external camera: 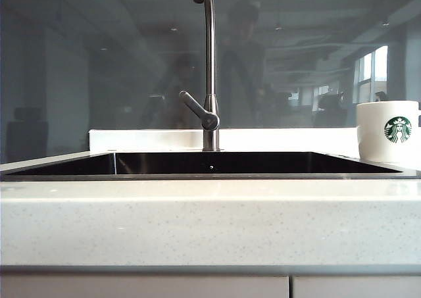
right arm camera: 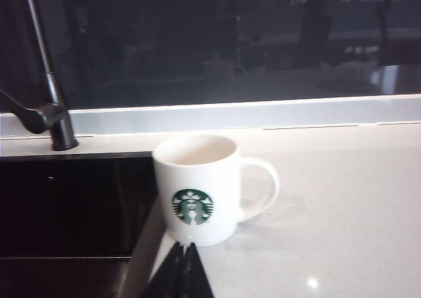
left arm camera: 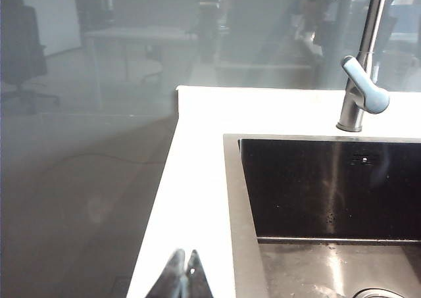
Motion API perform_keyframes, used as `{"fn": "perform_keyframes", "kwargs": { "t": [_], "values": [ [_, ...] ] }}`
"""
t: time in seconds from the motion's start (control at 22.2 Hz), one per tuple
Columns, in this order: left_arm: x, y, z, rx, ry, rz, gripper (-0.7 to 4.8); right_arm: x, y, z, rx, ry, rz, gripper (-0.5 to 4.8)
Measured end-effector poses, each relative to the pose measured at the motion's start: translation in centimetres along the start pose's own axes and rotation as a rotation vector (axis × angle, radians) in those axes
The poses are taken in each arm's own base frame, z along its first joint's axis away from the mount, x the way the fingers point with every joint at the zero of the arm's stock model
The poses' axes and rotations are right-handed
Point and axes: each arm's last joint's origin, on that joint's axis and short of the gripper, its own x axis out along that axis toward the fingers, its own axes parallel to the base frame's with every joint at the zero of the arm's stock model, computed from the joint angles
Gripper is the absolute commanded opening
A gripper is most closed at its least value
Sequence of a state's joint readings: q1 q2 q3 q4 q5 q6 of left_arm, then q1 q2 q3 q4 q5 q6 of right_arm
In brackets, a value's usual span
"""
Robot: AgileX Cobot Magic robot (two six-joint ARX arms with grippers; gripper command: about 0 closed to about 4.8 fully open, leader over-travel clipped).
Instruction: Pick up the mug next to the sink, go to the faucet to get some water, pour the water into the sink, and finally put the mug back to its place.
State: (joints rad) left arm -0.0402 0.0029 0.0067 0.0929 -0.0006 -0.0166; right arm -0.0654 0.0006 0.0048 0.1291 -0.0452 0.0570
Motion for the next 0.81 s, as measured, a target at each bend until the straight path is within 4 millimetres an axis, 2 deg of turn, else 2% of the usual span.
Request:
{"fn": "perform_keyframes", "kwargs": {
  "t": [0.36,0.5,0.63,0.81],
  "values": [
    [0.0,0.0,0.0,0.000,0.001,0.000,-0.04,0.0,-0.1,-0.4,0.002,0.039,-0.027,-0.05],
    [0.0,0.0,0.0,-0.001,-0.003,0.000,-0.05,0.0,-0.3,0.2,0.001,-0.025,-0.090,-0.05],
    [0.0,0.0,0.8,-0.009,-0.086,0.000,-0.05,-0.1,-0.4,1.1,0.007,-0.101,-0.138,-0.05],
    [0.0,0.0,2.0,-0.050,-0.179,0.004,-0.05,0.5,-0.5,2.3,0.022,-0.073,-0.202,-0.05]
  ]
}}
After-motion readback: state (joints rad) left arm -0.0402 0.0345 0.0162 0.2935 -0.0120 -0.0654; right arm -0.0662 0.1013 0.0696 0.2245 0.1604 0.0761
